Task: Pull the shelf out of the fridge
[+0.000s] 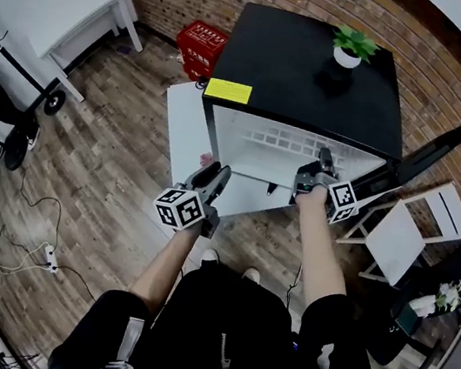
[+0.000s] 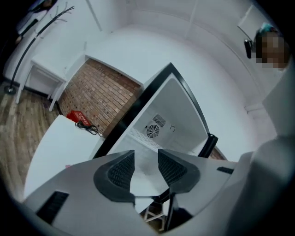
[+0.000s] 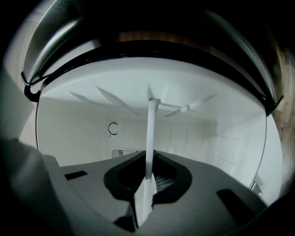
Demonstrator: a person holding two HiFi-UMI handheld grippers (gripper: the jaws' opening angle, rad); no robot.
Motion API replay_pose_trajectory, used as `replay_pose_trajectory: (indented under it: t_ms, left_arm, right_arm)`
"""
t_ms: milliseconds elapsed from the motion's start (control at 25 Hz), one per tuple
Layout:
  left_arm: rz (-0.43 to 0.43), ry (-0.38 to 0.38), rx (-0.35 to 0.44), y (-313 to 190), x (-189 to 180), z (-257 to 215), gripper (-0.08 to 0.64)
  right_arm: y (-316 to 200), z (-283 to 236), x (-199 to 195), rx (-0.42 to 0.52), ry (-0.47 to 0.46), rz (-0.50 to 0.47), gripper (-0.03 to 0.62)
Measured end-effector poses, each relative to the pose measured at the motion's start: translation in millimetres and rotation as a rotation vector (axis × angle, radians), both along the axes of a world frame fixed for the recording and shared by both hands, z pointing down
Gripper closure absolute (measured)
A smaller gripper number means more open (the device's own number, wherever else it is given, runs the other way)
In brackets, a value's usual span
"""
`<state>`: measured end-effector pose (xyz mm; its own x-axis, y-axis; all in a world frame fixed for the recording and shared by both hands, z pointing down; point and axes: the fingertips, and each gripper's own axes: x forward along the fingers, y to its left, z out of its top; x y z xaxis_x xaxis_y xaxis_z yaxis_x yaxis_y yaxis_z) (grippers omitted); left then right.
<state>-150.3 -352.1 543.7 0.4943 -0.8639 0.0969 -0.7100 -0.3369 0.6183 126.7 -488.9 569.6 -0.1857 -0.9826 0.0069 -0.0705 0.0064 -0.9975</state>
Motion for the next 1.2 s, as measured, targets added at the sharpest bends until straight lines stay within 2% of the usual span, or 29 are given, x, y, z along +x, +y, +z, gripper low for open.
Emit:
replay_pose_trajectory:
  t_ms: [240,520,800,1200]
  left_arm:
    - [-0.022,0.292,-0.085,-18,15,9,0.383]
    - [-0.076,0.59,-0.161,-53,27,18,0.364]
    - [-0.116,0.702,-0.164,-79,33,14,0.359]
    - [-0.159,0.81,-0.197,-100,34,20,0.365]
  right_arm:
    - [3,1,1,-0.004,0.003,0.0,0.566]
    - [9,2,-1,-0.011,-0.005,-0.011,0.566]
    - [14,2,-1,-0.013,0.002,-0.026,0.565]
    - [28,1,-5,-0.014,-0.021,-0.048,0.565]
